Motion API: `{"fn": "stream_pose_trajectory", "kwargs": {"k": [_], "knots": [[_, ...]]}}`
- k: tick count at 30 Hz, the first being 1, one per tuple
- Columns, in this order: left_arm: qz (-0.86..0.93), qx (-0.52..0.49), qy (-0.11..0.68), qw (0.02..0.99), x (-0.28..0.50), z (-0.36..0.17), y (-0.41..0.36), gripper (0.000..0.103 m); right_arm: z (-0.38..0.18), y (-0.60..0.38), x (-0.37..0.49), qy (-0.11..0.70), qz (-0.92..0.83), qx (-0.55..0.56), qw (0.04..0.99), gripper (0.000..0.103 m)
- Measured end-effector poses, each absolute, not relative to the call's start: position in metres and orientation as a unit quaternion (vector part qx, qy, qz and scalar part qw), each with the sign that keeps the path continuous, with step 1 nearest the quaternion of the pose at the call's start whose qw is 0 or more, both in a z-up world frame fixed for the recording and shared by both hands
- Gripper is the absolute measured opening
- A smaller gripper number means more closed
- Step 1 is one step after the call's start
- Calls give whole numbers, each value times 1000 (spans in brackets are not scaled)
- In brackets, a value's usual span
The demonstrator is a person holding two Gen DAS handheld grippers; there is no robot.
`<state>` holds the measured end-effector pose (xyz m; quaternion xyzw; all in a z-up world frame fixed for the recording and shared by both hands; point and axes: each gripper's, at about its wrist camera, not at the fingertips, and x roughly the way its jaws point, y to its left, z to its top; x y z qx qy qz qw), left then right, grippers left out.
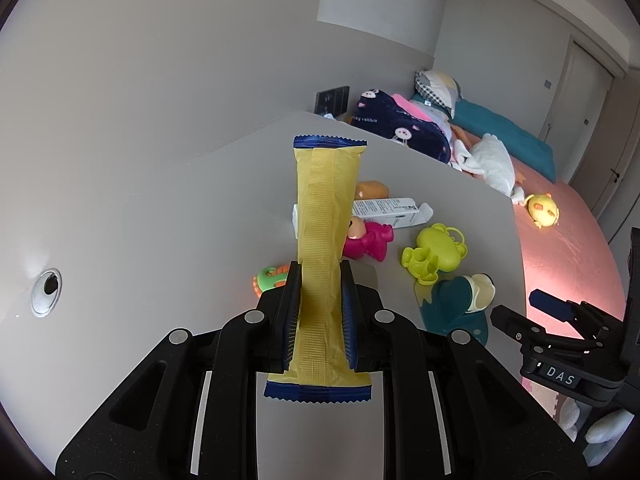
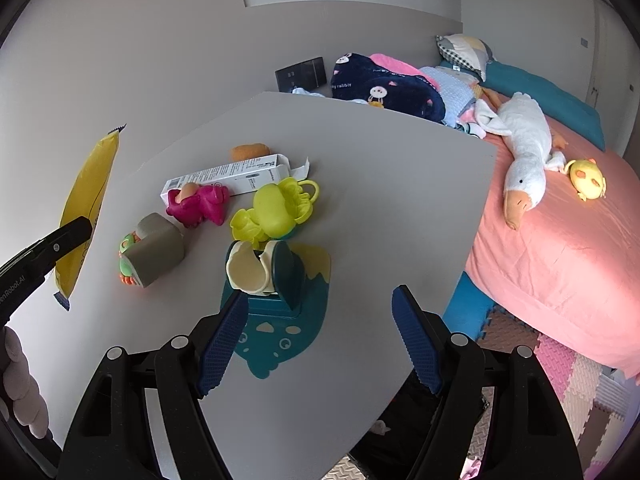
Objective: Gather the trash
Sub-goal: 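Lift the yellow wrapper off the table with the left tool, then grasp the teal-and-cream plastic cup with the right tool while the left tool holds the wrapper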
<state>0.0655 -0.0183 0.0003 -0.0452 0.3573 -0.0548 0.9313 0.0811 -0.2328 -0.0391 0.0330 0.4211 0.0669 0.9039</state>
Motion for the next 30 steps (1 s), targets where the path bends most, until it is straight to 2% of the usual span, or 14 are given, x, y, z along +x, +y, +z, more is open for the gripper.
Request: {"fn": "stream_pose_trajectory", "kwargs": {"k": [13,16,24,29,30], "knots": [[-32,-62,364,929,76,-4,12,18,-59,-208,108,431,66,44,899,75],[-30,-65,365,928,77,-4,15,18,-64,-208,113,437,60,50,896,66],[-32,-63,371,926,79,-8,14,18,-68,-206,120,432,52,45,899,57],[-31,-64,373,925,79,-10,15,18,-66,-199,122,428,53,29,902,36],[-32,-65,373,925,79,-10,15,18,-65,-199,121,427,55,29,902,36]]}}
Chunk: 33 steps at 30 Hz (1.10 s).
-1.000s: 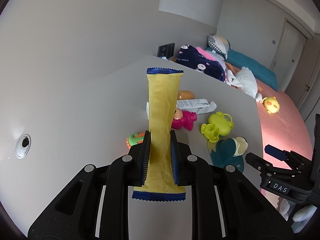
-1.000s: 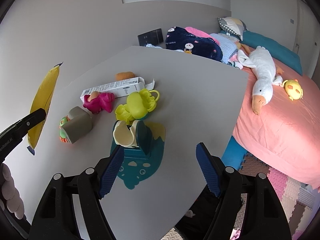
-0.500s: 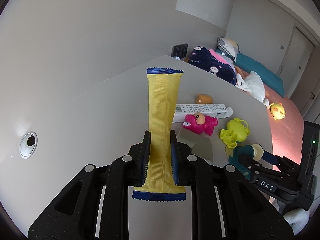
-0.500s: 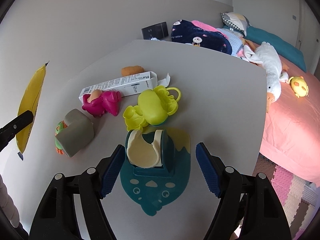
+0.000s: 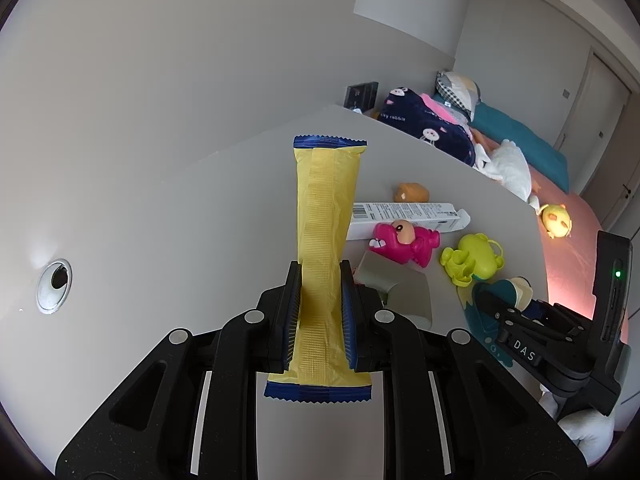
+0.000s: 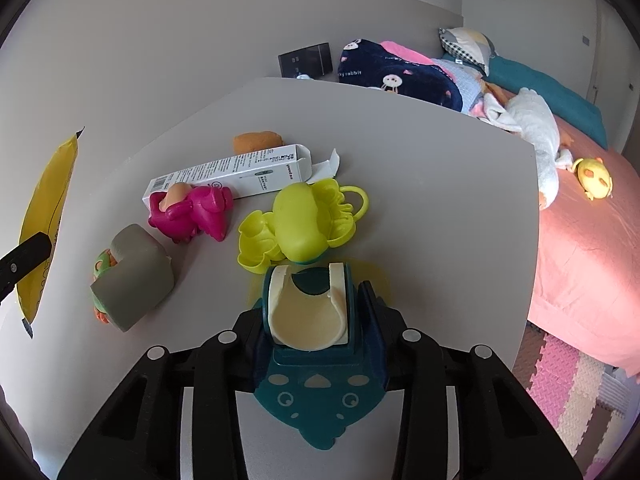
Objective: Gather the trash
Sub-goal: 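Grasp the teal-and-cream plastic cup with the right tool while the left tool holds the wrapper, then carry the yellow wrapper and teal cup with both tools over the black trash bag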
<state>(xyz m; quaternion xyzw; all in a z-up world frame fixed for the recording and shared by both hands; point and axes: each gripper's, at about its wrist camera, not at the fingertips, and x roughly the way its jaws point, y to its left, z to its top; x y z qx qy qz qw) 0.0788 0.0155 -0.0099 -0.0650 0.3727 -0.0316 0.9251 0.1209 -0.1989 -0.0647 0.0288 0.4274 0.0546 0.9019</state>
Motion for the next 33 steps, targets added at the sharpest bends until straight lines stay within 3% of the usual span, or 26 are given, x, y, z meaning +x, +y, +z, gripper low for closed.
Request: {"fn": "stream_pose_trajectory", "kwargs": {"k": [33], "knots": [[-88,-28,359,929,42,6,-53,18,-12,-263,54,388,40,60,919,36]]}}
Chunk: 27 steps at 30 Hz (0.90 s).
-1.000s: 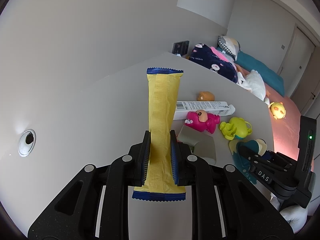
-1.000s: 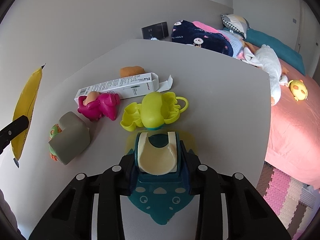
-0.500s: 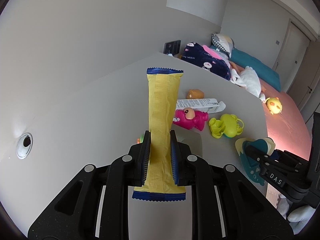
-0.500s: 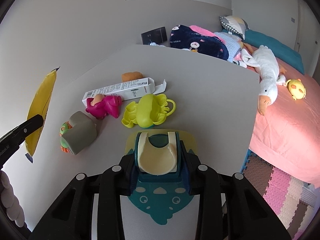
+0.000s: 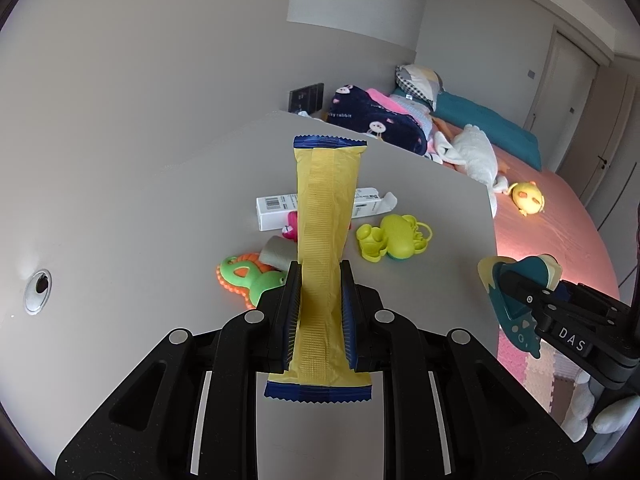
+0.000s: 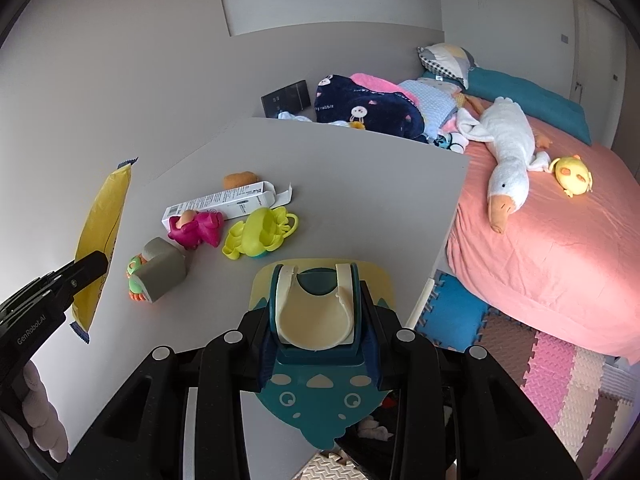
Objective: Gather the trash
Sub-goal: 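Carry the yellow wrapper and teal cup with both tools over the black trash bag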
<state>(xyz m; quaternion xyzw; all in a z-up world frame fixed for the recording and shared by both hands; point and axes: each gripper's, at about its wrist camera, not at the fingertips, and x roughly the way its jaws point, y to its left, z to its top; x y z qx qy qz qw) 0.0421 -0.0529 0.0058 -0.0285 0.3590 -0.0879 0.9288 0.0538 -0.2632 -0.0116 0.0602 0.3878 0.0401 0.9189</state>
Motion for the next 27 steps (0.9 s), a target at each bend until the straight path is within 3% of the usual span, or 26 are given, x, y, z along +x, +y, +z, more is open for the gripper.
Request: {"fn": "stream_pose_trajectory", "kwargs": {"k": [27], "knots": [[-167,16,366,915,20,7,-171,18,1,-367,-7,372,-30,85,924,36]]}}
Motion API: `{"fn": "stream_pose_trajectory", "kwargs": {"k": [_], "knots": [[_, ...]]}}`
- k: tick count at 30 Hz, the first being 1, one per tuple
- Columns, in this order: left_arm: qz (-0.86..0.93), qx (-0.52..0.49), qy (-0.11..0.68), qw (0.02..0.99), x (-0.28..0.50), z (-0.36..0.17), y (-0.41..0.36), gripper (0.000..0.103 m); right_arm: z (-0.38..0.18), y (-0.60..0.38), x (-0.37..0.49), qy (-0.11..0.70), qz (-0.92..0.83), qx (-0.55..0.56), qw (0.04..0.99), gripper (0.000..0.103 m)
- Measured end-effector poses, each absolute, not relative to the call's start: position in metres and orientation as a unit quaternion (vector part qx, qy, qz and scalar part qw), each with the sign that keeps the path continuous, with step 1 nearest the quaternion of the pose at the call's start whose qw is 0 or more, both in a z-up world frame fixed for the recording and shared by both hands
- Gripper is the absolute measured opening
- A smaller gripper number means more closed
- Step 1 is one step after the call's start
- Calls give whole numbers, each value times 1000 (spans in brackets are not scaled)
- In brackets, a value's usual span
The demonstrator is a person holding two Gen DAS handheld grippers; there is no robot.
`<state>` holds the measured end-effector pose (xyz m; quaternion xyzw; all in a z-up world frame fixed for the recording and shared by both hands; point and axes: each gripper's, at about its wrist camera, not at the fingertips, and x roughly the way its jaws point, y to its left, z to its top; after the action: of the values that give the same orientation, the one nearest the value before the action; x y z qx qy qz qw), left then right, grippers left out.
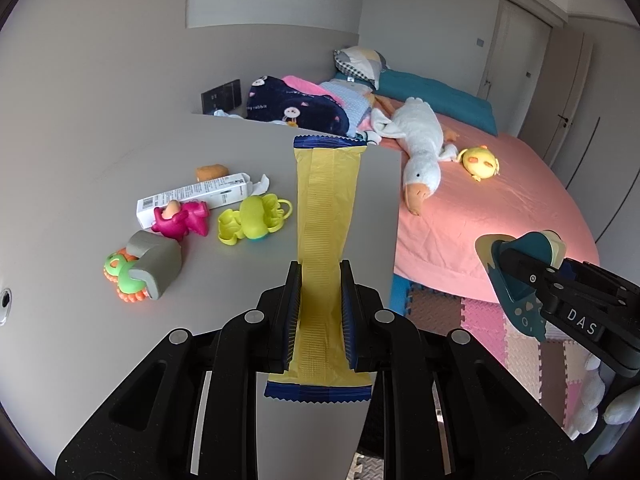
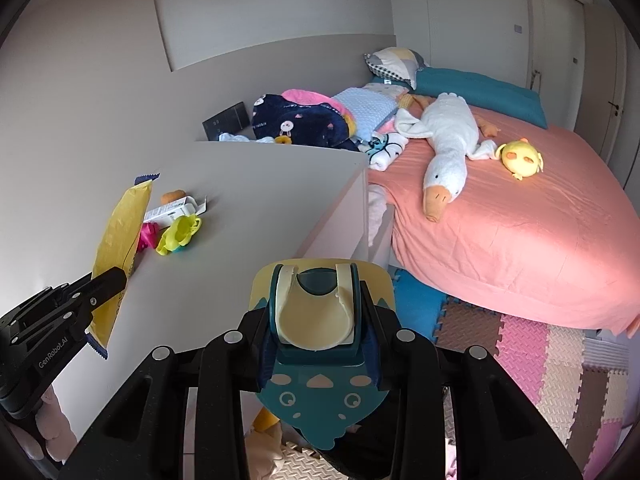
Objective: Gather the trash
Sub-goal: 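Carry the yellow wrapper and teal cup with both tools over the black trash bag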
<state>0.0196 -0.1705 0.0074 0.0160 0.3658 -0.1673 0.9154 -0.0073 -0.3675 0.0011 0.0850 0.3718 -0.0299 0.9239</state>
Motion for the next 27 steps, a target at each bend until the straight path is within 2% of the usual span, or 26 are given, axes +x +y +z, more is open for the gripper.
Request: {"fn": "stream_pose_trajectory", "kwargs": {"k": [25,27], "knots": [[-262,80,396,877,-5,-16,-266,18,2,-456,-22,366,-121,126,914,36],[-279,85,400,869,-7,-17,-271,21,4,-458,-18,374,-134,110,911,41]]}}
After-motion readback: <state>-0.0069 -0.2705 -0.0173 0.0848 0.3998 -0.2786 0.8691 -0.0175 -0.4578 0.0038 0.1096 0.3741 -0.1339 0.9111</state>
